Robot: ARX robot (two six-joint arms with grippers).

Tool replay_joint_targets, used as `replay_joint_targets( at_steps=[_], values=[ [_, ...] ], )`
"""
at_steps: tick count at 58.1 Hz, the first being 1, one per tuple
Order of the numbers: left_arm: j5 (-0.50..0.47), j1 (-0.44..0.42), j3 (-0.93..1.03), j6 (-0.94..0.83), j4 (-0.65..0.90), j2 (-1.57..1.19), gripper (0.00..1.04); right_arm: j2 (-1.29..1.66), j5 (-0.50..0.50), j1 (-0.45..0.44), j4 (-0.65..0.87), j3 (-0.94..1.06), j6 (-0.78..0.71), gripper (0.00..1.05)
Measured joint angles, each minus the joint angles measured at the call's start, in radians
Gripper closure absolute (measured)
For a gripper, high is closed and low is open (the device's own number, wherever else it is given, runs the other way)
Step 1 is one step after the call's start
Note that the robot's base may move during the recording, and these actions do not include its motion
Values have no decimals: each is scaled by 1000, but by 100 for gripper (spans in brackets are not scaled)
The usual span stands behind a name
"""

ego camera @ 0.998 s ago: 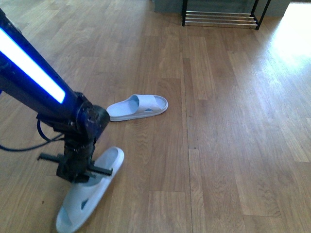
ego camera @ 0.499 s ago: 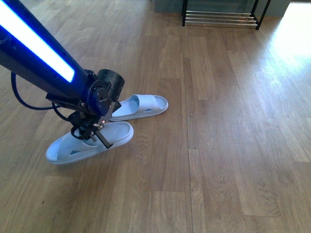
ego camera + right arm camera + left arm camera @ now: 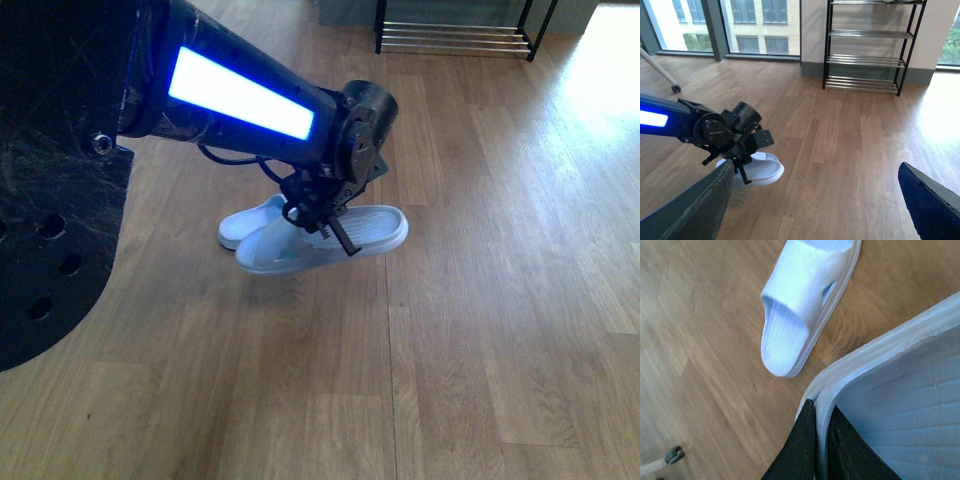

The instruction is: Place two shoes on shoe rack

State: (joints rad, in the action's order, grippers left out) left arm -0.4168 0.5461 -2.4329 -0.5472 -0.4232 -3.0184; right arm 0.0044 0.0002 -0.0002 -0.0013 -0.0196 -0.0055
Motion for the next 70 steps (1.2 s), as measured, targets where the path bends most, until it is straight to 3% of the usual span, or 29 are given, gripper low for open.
replay_joint_targets(
  at_steps=[11, 20, 25, 31, 44, 57, 70],
  values=[
    [51, 66, 1, 0, 41, -4, 102, 0, 0, 0, 0, 0, 0, 9],
    [207, 86, 2, 126, -79, -4, 76, 0, 0, 0, 0, 0, 0, 9],
    [240, 73, 3, 210, -98, -2, 63, 0, 0, 0, 0, 0, 0, 9],
    [314, 26, 57, 356, -107, 40, 46, 0, 0, 0, 0, 0, 0, 9],
    [322, -134, 409, 641, 55, 301, 8, 0, 0, 0, 0, 0, 0, 9],
    [326, -225, 836, 792, 280, 572, 9, 0, 0, 0, 0, 0, 0, 9],
    [232, -276, 1186, 853, 431, 743, 9, 0, 0, 0, 0, 0, 0, 9]
  ],
)
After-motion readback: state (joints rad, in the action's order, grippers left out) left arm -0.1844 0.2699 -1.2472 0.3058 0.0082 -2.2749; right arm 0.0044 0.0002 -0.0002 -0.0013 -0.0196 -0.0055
